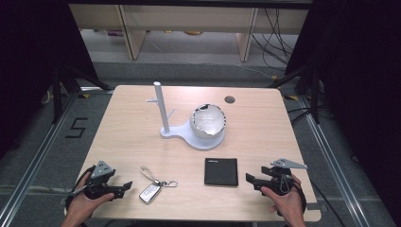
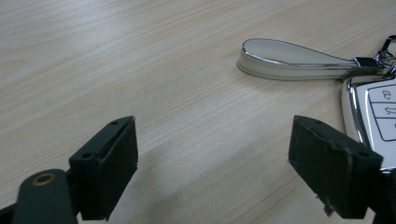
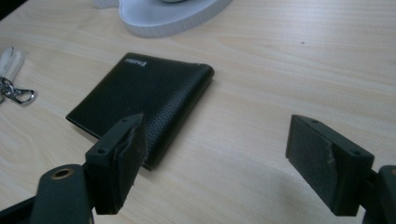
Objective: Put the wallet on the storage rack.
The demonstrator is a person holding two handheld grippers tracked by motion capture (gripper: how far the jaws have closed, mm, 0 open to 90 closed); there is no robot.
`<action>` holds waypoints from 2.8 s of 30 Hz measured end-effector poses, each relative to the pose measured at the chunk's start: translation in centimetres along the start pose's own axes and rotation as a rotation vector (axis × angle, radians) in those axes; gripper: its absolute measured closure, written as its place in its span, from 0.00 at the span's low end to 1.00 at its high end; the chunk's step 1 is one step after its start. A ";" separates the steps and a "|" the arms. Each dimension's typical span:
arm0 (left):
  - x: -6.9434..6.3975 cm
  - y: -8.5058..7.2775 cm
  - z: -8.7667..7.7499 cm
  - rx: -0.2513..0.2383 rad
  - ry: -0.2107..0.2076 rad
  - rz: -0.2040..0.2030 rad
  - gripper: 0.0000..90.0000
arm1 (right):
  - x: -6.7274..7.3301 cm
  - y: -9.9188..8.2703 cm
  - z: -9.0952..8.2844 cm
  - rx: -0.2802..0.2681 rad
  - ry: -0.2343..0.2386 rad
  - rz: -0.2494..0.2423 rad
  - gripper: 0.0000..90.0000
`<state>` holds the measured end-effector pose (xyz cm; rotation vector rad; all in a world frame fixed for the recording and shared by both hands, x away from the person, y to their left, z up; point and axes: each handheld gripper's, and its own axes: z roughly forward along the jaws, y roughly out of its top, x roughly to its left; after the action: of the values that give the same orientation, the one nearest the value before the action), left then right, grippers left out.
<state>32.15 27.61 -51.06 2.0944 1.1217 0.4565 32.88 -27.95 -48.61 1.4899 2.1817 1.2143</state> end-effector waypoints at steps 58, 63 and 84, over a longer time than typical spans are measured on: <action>-16.3 13.0 10.9 0.064 -0.299 0.331 0.98 | -0.1 2.1 3.3 0.093 0.195 0.130 0.35; -16.5 13.2 11.9 0.073 -0.297 0.339 0.98 | 0.0 2.4 3.7 0.108 0.195 0.132 0.35; -17.5 13.1 13.0 0.107 -0.296 0.378 0.98 | 0.2 3.1 6.2 0.181 0.176 0.150 0.50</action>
<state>37.59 2.76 -50.20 2.3829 0.5933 0.2499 38.49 -24.22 -50.21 1.7044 2.3875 1.2668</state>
